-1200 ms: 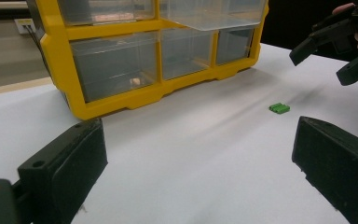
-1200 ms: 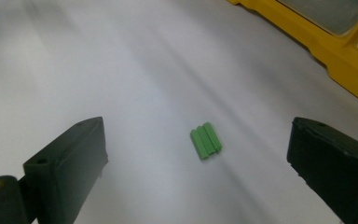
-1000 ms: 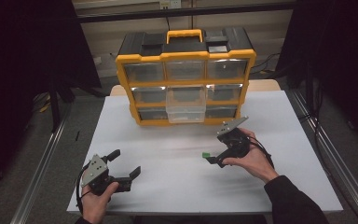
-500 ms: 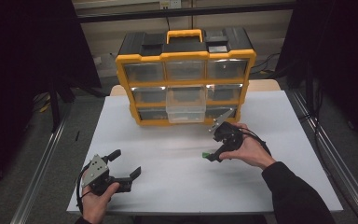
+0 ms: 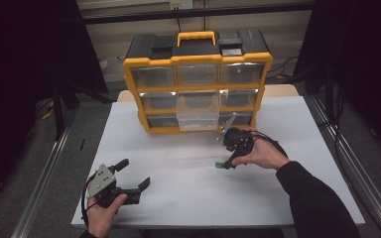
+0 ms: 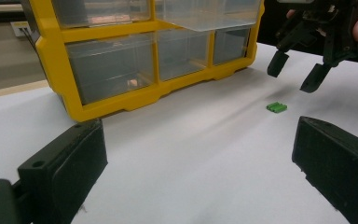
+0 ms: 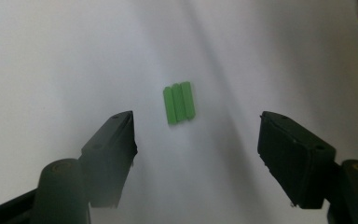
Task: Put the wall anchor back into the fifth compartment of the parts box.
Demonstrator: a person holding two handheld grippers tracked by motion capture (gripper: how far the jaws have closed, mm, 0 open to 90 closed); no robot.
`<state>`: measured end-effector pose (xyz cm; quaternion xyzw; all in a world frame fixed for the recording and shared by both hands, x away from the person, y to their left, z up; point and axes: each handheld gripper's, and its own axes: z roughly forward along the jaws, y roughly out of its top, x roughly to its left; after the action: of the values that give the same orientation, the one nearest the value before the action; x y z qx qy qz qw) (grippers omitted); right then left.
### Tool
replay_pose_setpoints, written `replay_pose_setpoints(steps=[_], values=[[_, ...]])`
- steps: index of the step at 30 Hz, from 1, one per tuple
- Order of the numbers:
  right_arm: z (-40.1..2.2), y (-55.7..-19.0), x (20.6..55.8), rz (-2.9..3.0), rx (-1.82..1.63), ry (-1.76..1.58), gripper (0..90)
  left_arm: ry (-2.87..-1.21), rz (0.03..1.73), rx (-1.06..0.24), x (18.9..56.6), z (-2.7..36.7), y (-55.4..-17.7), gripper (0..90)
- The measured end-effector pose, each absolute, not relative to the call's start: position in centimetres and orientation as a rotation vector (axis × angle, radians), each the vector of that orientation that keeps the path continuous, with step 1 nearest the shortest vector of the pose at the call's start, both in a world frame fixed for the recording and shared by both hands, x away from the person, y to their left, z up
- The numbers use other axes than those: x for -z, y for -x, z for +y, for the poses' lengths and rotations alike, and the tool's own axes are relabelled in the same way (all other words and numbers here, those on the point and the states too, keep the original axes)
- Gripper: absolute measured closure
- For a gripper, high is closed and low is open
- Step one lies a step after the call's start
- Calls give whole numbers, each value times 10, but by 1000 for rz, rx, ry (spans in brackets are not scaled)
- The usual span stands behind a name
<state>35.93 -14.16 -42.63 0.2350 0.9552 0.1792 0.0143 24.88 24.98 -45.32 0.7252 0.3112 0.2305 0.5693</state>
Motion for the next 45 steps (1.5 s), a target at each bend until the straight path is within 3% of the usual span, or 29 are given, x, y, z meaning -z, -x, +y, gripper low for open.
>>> replay_pose_setpoints(steps=[23, 45], values=[[-133, -373, 438, 3036, -513, -687, 590, -1699, 730, -538, 453, 250, -249, 30], [-128, -375, 448, 3037, -548, -655, 668, -1704, 735, -535, 453, 251, -249, 30]])
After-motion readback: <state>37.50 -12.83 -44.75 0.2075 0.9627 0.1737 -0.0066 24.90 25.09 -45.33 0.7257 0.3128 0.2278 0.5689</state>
